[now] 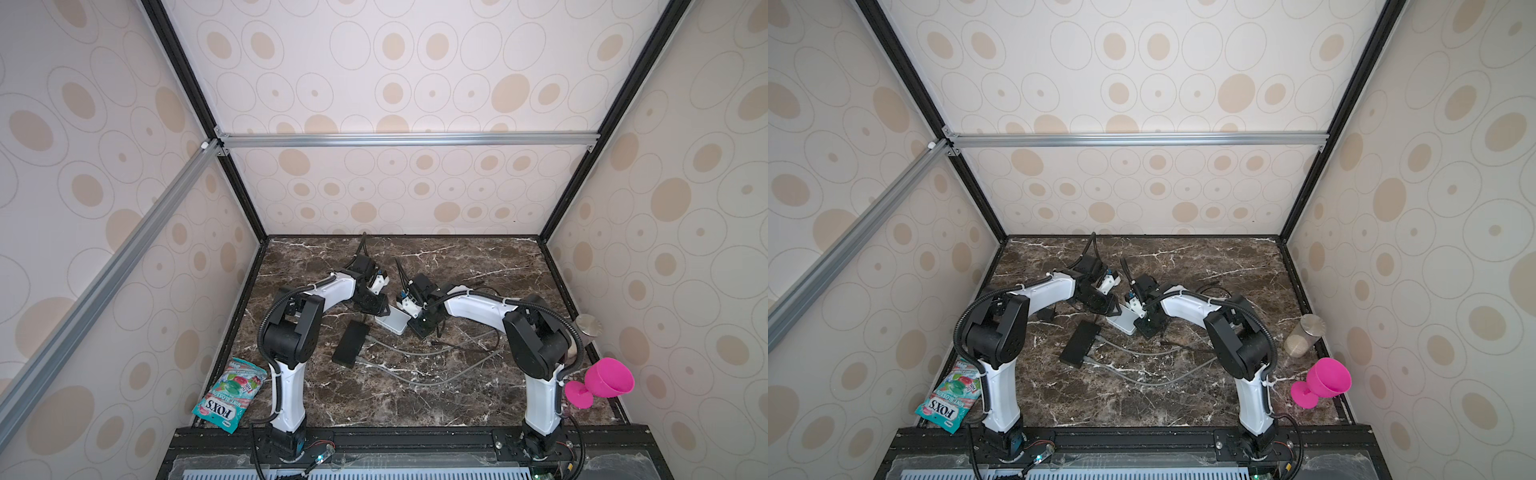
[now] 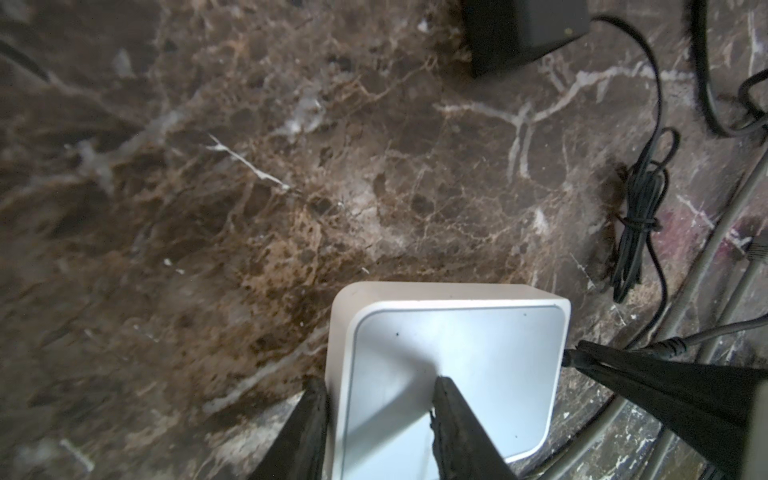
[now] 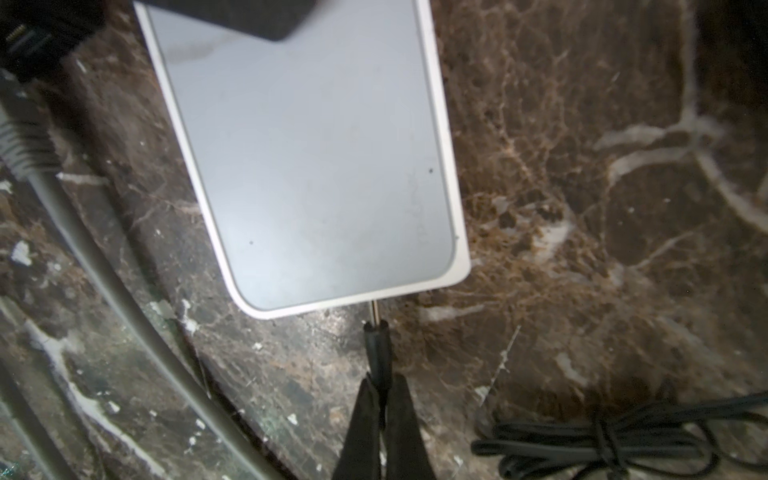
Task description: Insert the plug into the switch port
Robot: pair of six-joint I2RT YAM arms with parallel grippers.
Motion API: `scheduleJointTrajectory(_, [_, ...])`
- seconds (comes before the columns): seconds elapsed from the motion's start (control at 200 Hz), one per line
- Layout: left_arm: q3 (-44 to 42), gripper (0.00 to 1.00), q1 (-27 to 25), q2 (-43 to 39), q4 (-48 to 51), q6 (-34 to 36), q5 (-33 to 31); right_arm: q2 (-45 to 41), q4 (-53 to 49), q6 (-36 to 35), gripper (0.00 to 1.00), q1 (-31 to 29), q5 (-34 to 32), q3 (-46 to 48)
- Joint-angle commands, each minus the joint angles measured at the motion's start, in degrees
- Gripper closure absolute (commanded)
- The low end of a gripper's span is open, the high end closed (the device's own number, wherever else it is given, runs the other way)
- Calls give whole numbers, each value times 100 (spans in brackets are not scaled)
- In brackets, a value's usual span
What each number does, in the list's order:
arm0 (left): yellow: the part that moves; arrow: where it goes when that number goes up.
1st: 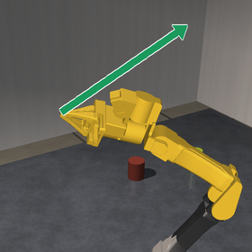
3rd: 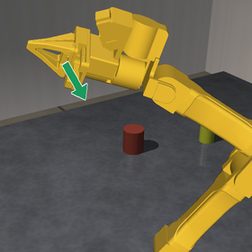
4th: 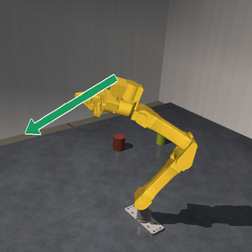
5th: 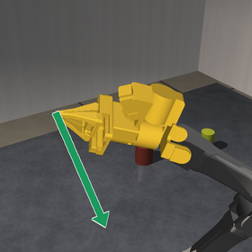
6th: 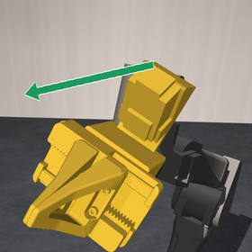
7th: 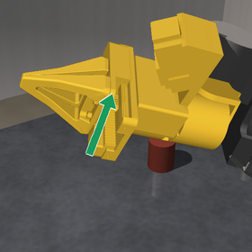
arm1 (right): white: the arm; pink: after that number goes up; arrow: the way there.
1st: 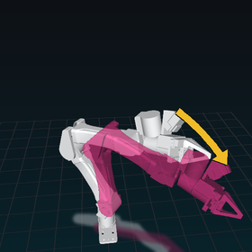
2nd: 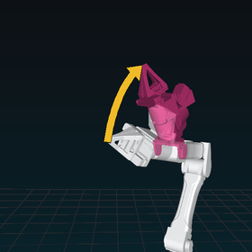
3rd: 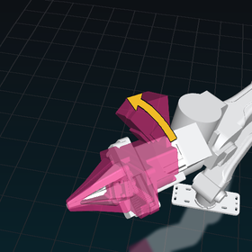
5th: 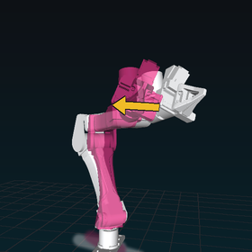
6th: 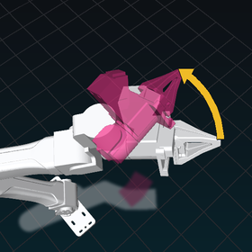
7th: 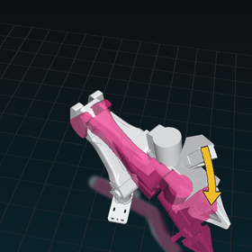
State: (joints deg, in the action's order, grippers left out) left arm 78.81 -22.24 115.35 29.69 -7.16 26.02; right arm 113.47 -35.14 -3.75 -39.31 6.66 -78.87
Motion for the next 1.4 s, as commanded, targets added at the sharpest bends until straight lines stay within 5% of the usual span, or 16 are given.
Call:
scheduleJointTrajectory(0.0, [65,58,-4,233,286,187,-244,86,40,-35,100,-46,73,12])
scheduleJointTrajectory(1.396, [57,58,-149,427,341,330,-32,376,658,-889,100,-38,-20,-576])
